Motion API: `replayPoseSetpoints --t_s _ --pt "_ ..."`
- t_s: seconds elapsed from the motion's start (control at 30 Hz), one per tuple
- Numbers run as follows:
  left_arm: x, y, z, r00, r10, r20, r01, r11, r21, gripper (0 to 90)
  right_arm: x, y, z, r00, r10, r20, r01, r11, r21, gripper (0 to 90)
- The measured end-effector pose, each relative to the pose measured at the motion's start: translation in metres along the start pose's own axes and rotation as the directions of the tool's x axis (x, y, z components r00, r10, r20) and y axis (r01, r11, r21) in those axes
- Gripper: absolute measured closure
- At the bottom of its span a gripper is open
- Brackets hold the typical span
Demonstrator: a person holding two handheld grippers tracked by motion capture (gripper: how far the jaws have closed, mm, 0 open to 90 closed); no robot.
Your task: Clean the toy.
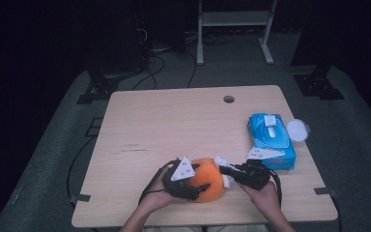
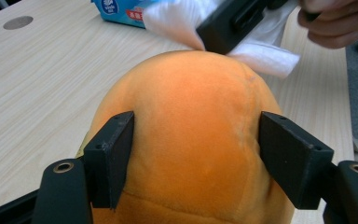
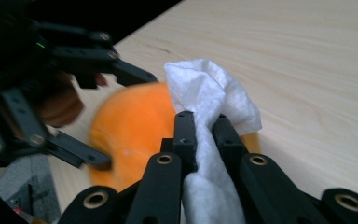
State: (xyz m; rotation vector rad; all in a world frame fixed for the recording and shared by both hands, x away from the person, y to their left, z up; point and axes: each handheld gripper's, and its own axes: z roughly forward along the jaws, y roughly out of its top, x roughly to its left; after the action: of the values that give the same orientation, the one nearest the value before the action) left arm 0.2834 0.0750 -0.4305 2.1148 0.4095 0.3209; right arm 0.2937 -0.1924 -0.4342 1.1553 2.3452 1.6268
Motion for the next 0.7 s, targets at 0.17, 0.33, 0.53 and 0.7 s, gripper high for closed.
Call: replayPoseSetpoints --t_s 0.17,0.33,0.53,0.7 --pt "0.001 -0.001 -0.001 1.0000 -0.007 0.006 0.007 1.0000 -0.004 29.0 -0.026 -0.017 0.003 0.9934 0.084 0.078 -0.088 0.9945 0.056 81.7" --pt "0.000 -0.001 0.001 0.9999 -0.008 0.006 0.008 0.9999 -0.013 28.2 -0.001 -0.001 -0.001 0.9996 0.026 0.010 -0.025 0.9994 -0.023 81.9" --pt "-0.007 0.002 0.006 0.9996 0.029 0.004 -0.029 0.9995 -0.008 27.3 0.017 0.003 0.002 0.9979 -0.063 -0.010 0.063 0.9977 -0.026 81.2" --pt "0.004 0.007 -0.005 0.9994 -0.034 0.007 0.034 0.9986 -0.039 17.6 0.004 -0.004 0.003 0.9999 -0.015 -0.007 0.015 0.9998 -0.014 81.5"
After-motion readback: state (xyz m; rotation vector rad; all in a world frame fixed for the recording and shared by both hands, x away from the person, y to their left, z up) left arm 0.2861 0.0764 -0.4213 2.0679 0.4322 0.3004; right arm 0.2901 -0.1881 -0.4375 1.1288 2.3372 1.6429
